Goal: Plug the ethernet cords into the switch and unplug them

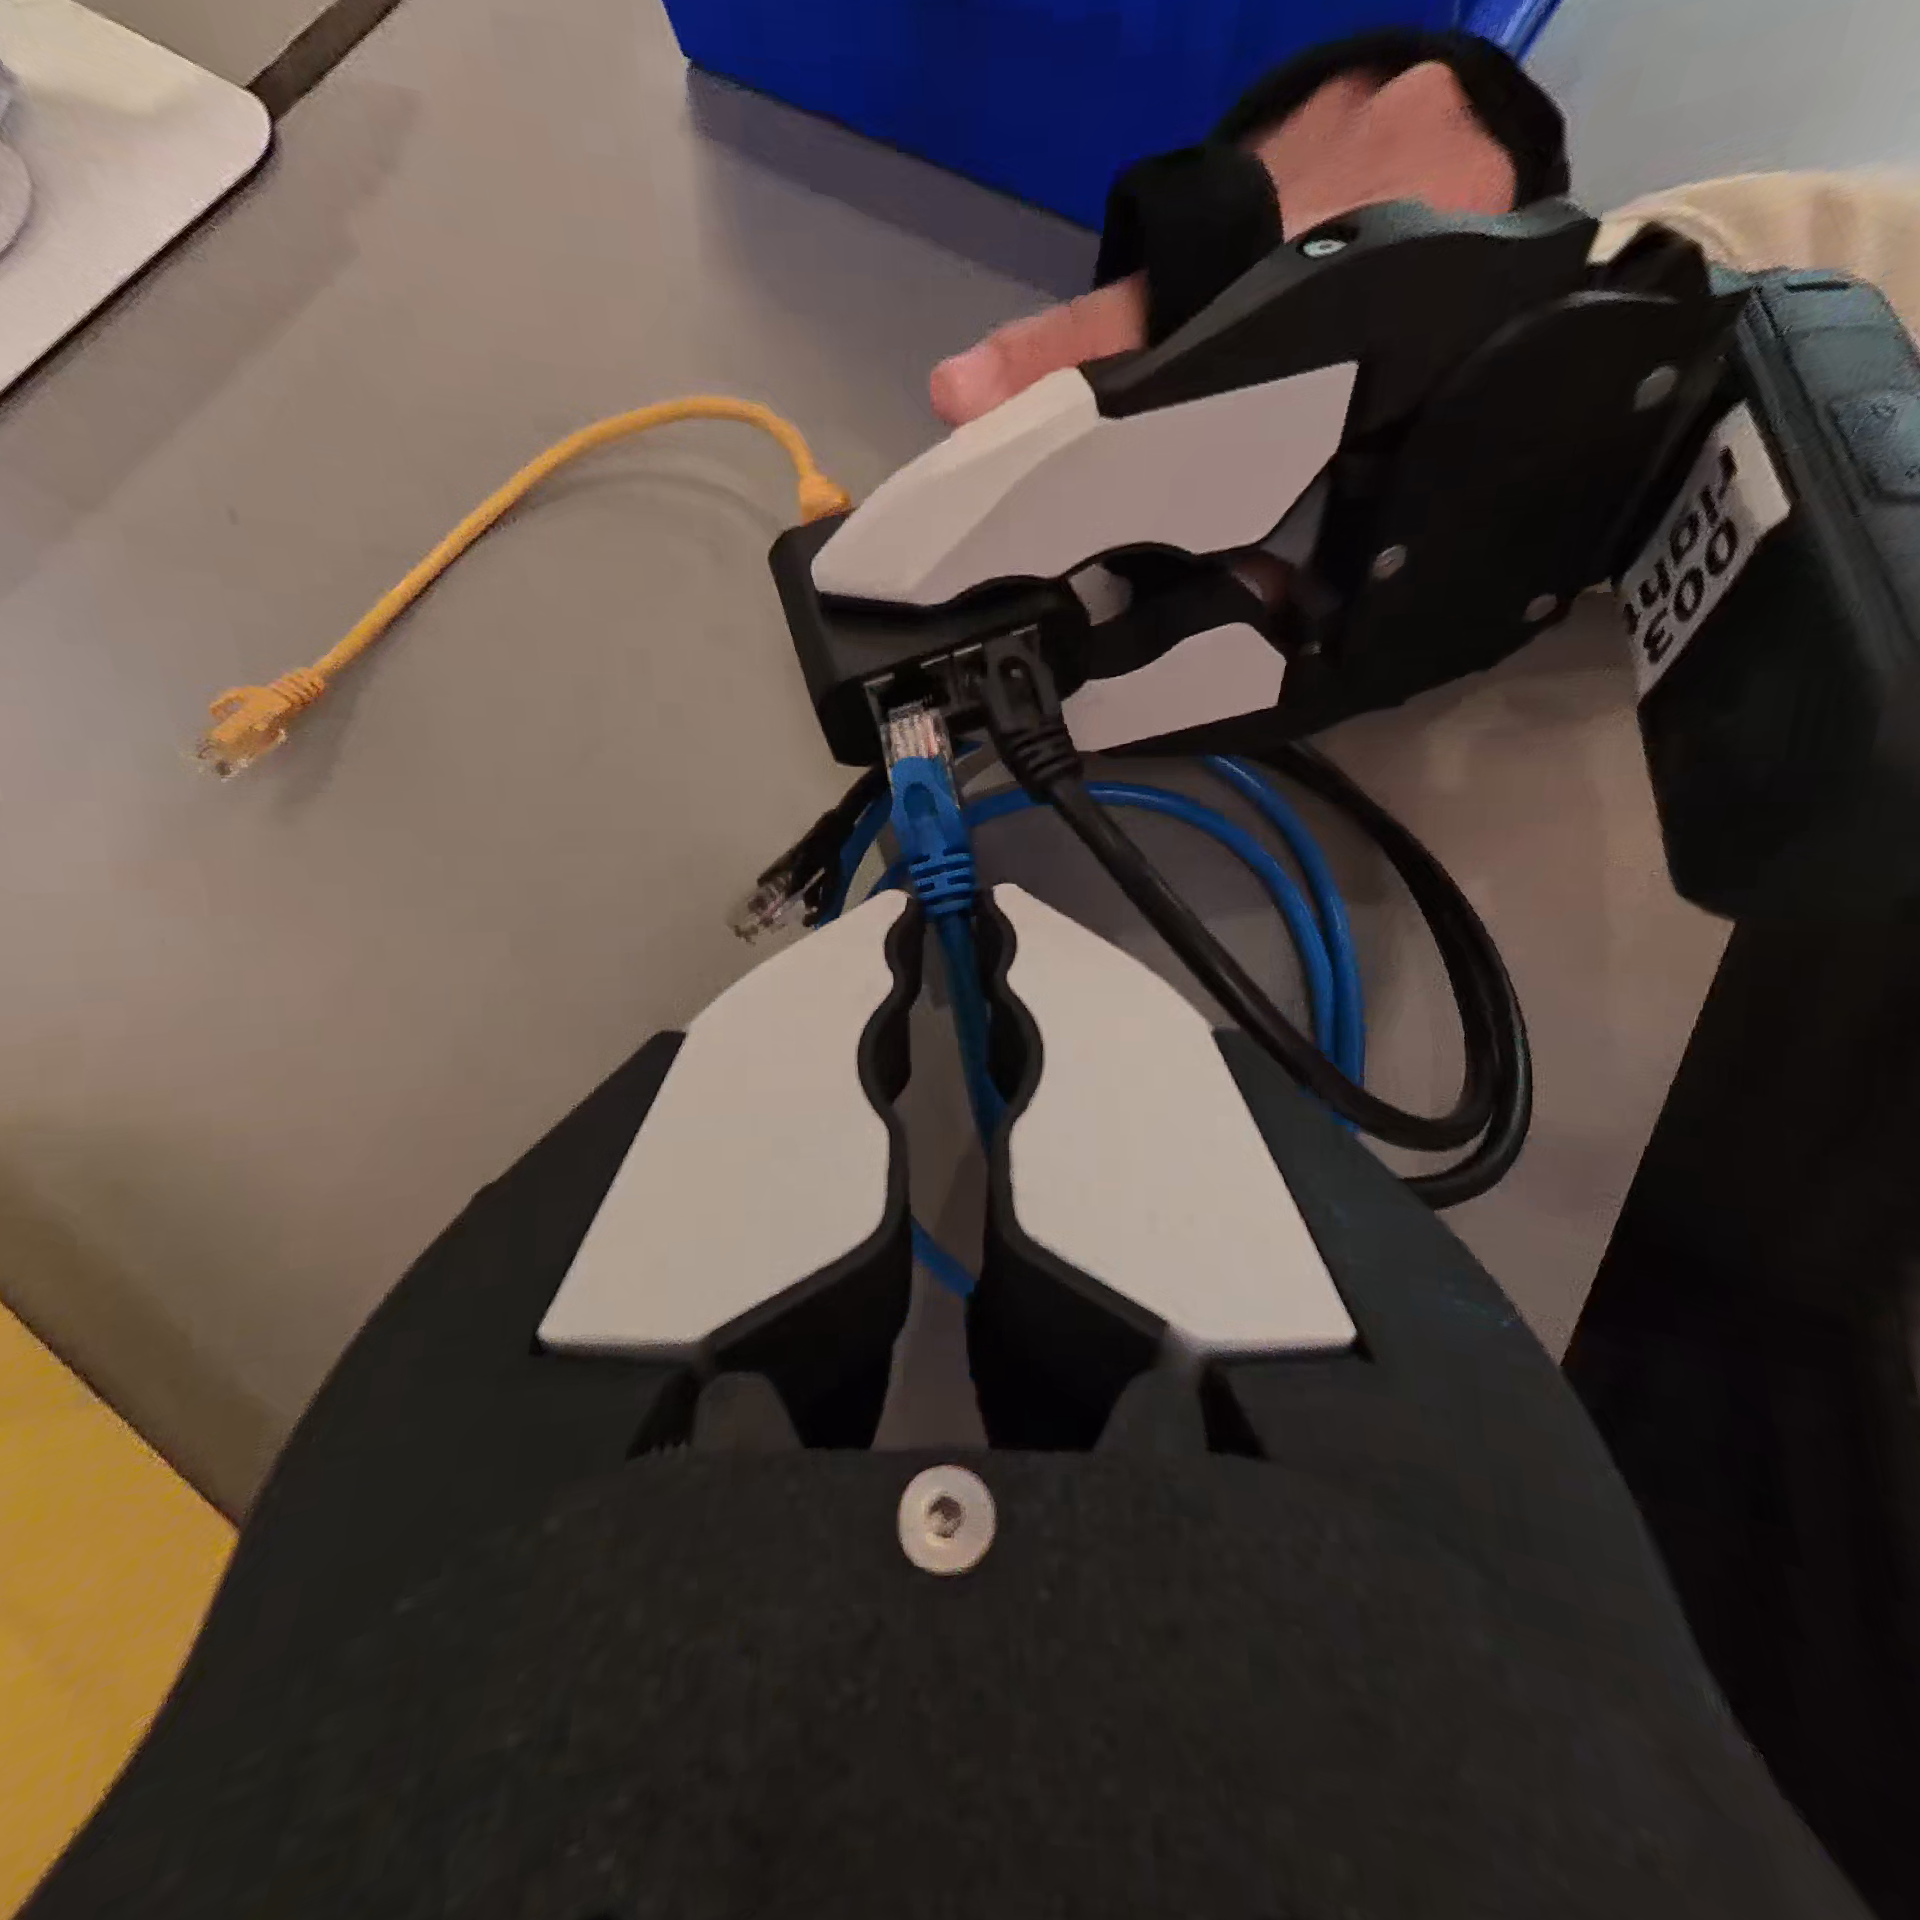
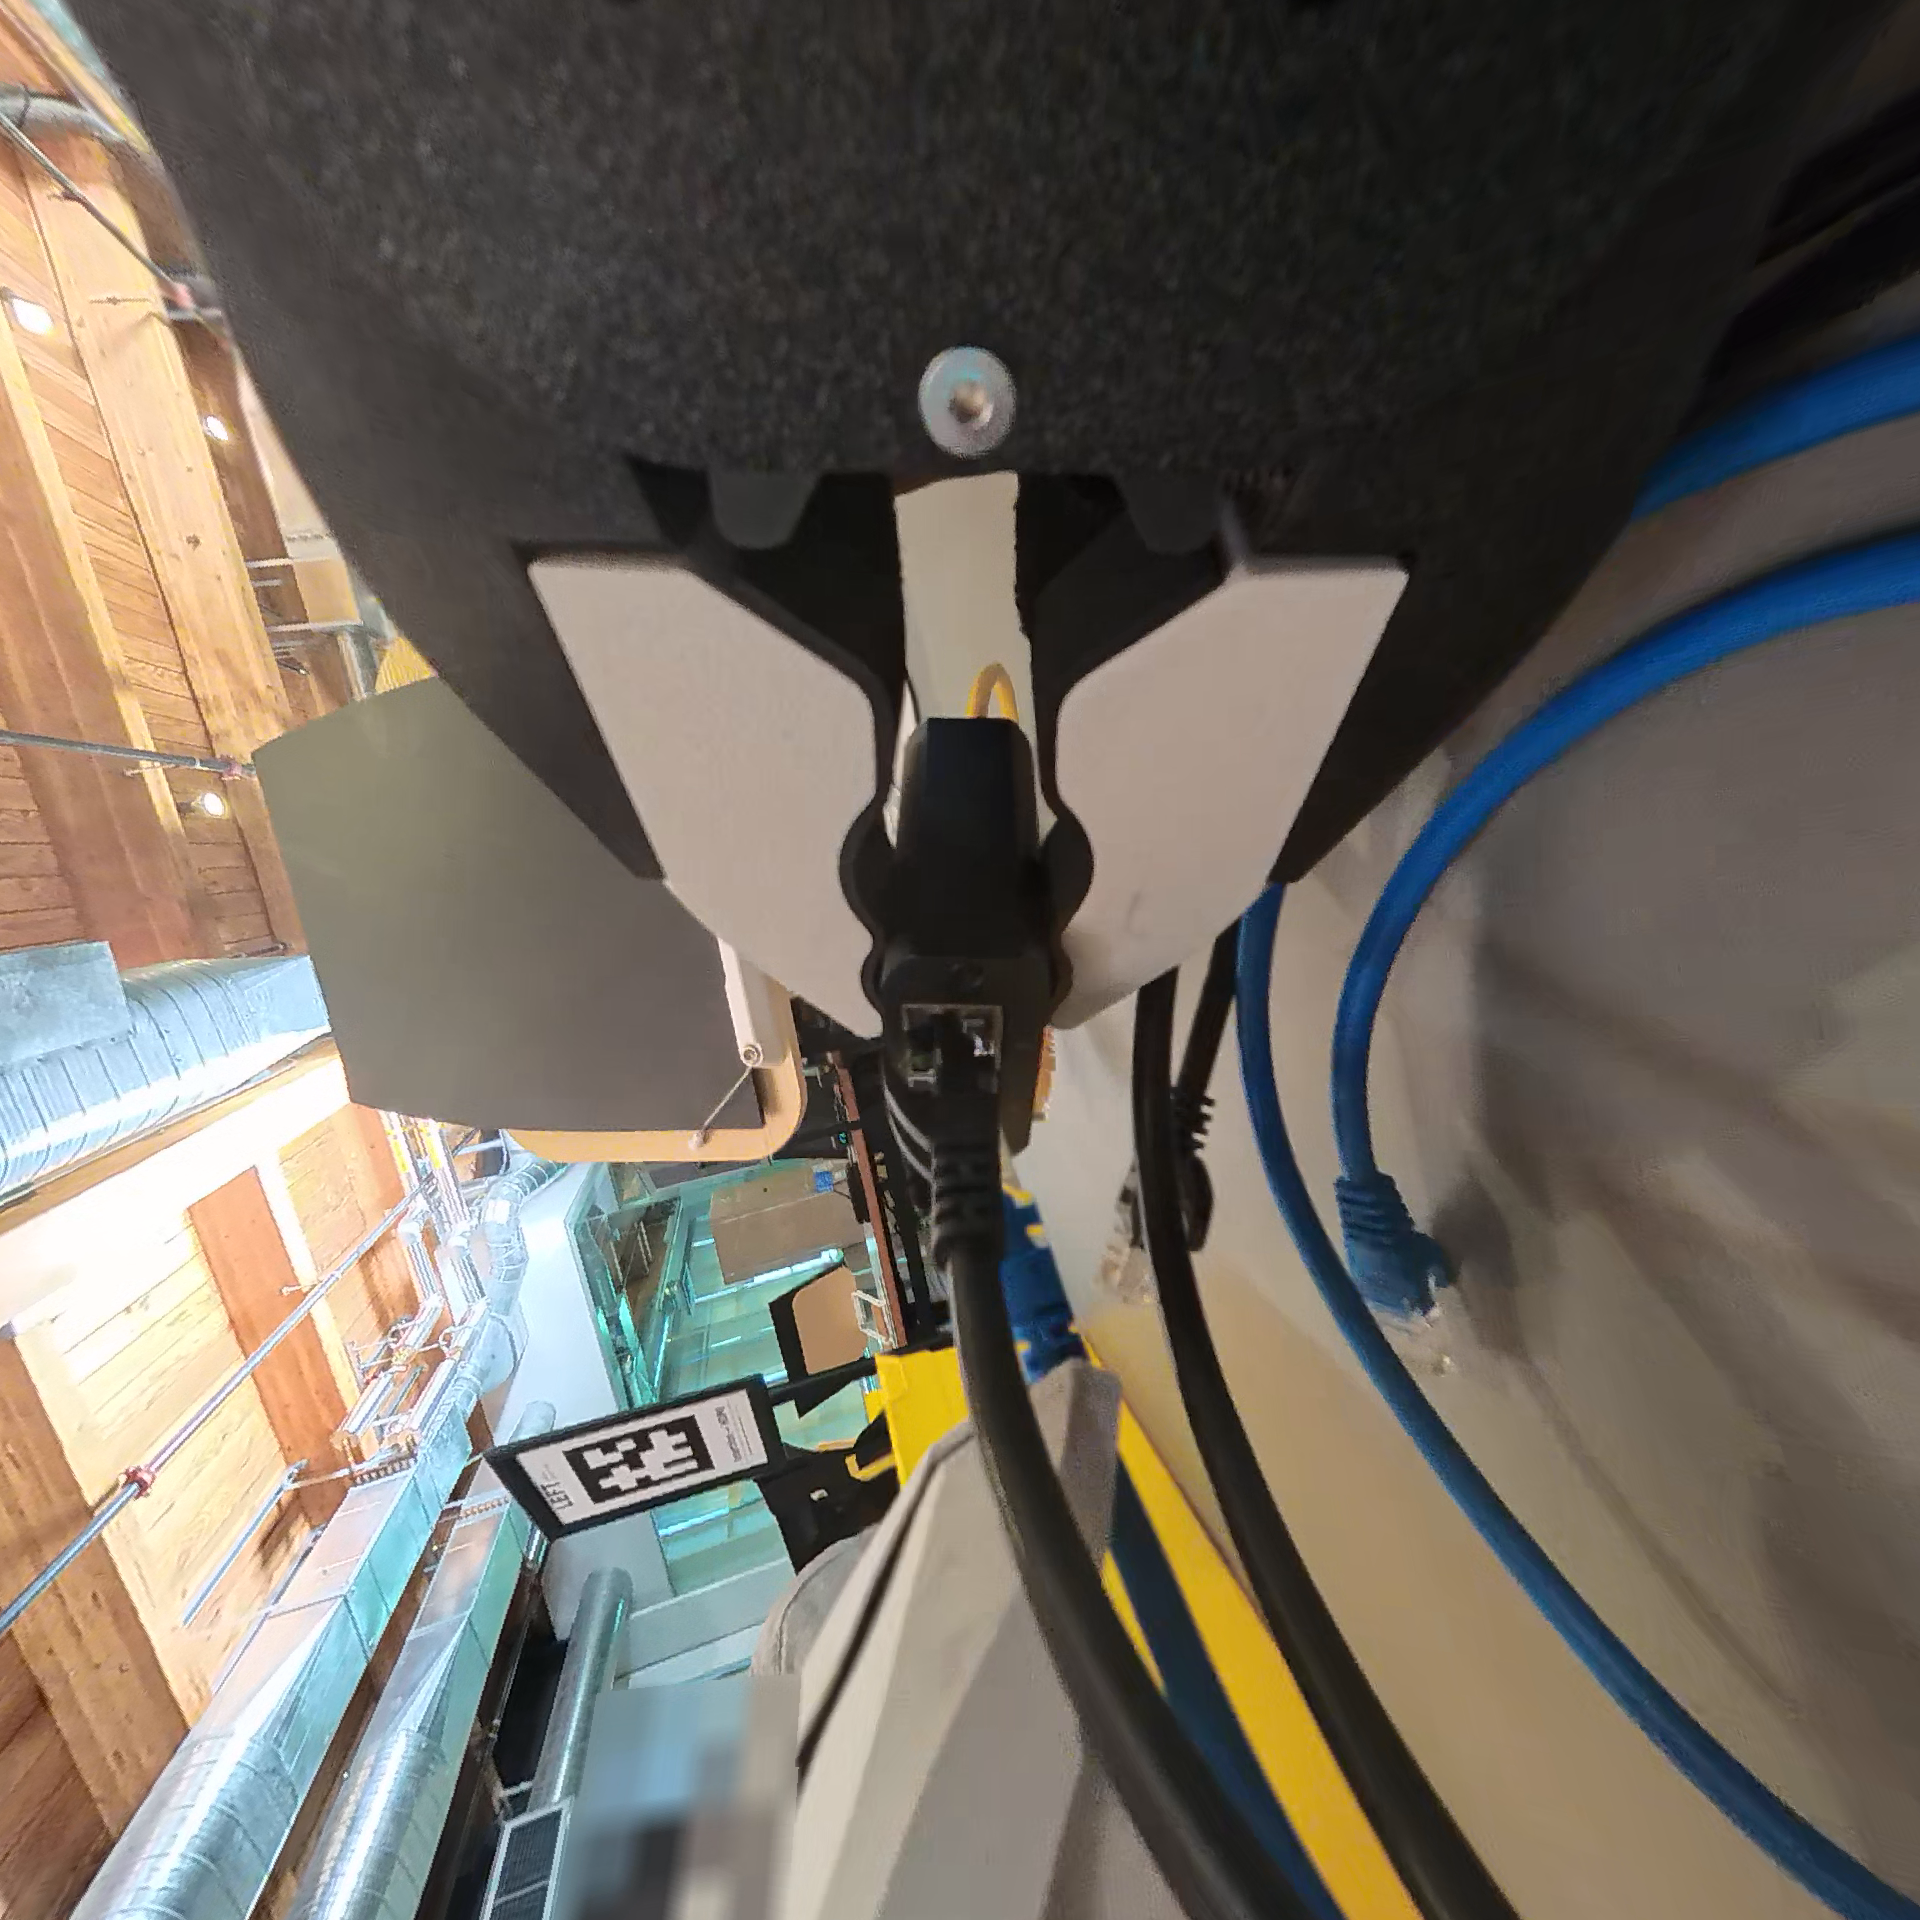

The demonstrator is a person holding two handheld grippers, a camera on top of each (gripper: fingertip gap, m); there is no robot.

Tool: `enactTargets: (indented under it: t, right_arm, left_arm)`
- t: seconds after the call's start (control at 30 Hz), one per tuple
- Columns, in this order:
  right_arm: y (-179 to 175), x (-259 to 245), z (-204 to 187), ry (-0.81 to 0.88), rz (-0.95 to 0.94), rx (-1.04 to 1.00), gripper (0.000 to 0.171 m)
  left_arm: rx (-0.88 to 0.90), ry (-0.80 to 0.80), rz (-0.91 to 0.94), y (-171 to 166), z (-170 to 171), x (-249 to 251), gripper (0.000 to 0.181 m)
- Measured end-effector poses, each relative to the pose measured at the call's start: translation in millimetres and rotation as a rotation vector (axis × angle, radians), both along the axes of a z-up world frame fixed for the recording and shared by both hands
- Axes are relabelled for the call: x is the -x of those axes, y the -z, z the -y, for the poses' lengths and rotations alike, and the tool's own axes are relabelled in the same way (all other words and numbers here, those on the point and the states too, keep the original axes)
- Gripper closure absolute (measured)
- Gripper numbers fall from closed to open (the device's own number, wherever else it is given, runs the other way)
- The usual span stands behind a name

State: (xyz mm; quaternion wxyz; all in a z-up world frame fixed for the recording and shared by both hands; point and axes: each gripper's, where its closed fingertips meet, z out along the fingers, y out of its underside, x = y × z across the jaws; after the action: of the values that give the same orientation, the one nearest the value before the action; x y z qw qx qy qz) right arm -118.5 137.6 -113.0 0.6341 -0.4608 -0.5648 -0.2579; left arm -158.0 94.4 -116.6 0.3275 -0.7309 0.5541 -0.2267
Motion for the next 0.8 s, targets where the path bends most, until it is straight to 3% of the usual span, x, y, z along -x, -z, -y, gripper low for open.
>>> enactTargets:
  t: [0.3, 0.8]
  right_arm:
    - [8.5, 3.7, -0.3, 0.010, 0.059, 0.004, 0.148]
    - [15.3, 10.3, -0.2, 0.011, 0.098, 0.000, 0.147]
  left_arm:
    - [-0.065, -0.030, -0.070, -2.2, -3.8, 1.7, 0.172]
    - [-0.002, -0.038, -0.156, 15.3, -1.3, 7.7, 0.172]
